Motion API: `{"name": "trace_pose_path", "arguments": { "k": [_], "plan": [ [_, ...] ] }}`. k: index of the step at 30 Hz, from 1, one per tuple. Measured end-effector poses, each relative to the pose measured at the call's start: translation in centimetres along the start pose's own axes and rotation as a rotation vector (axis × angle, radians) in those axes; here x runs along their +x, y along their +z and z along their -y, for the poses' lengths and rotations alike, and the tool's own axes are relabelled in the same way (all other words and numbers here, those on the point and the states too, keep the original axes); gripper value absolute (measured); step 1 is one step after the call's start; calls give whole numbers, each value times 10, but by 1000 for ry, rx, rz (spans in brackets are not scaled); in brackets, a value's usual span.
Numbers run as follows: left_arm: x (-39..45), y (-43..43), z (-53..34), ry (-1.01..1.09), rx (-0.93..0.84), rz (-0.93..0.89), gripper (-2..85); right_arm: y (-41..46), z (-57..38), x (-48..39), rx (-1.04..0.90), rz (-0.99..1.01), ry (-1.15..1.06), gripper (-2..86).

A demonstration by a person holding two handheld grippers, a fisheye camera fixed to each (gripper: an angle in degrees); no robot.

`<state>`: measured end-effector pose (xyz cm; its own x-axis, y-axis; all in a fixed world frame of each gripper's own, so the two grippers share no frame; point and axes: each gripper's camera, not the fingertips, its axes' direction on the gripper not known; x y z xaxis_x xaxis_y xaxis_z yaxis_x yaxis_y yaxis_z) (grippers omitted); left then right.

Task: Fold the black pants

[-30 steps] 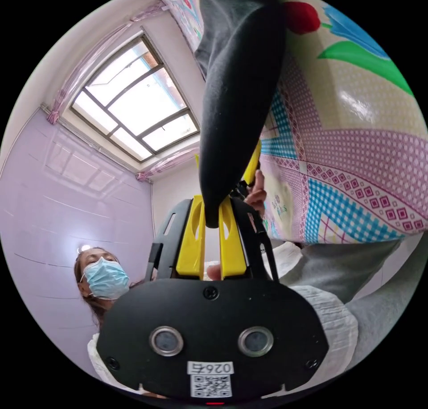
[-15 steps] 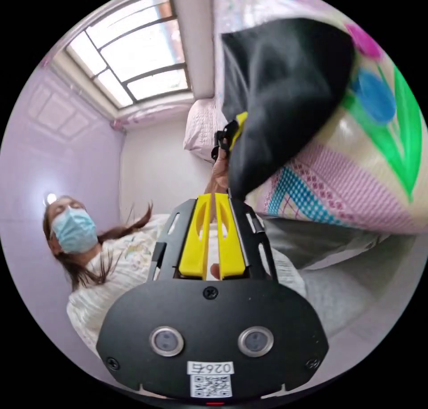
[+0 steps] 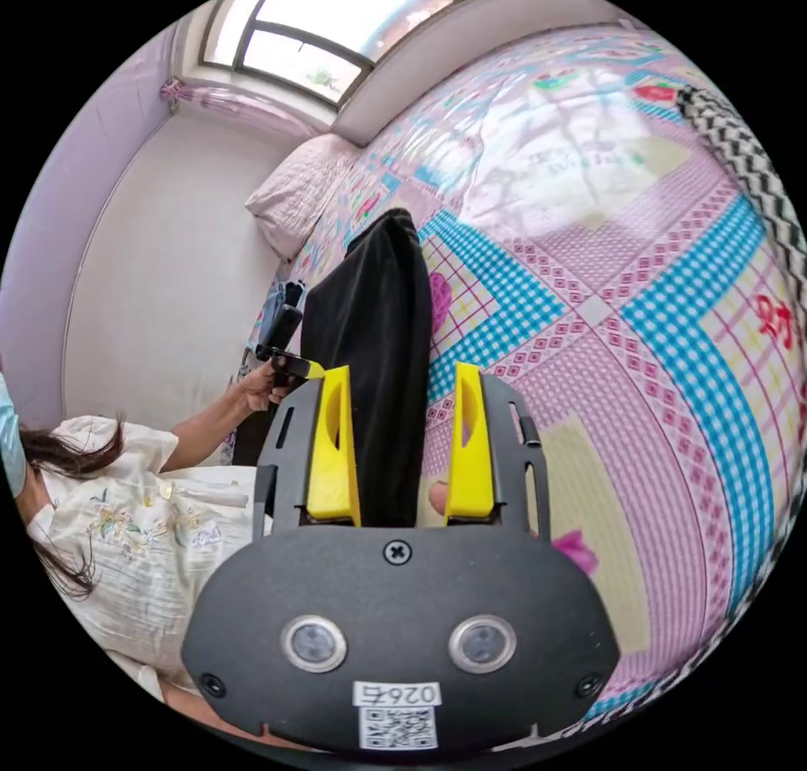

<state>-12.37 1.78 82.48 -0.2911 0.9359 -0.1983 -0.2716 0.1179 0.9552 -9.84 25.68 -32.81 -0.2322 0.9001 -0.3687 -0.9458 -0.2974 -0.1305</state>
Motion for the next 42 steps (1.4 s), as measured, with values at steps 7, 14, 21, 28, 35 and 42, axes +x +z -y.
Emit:
{"name": "trace_pose_path", "arguments": {
  "k": [7,14,21,28,35,42],
  "plan": [
    [-5,0,-7,-7,15,-1,55,125,7,-2,-134,128,-28,53],
    [0,-4,-19,-8,50,62,55,216,-16,-37,-171,132,-17,20],
    [89,20,-38,180,80,356,52,279,-98,-250,-100,-625,-534,16],
    [195,57,-16,451,137,192,52,225,-153,-291,102,-829,-515,16],
    [325,148,89,655,41,7,53,69,-152,-269,250,-1042,-404,18],
    [353,307,243,468,-154,-88,57,-80,-116,-140,163,-996,-192,20]
  ]
}}
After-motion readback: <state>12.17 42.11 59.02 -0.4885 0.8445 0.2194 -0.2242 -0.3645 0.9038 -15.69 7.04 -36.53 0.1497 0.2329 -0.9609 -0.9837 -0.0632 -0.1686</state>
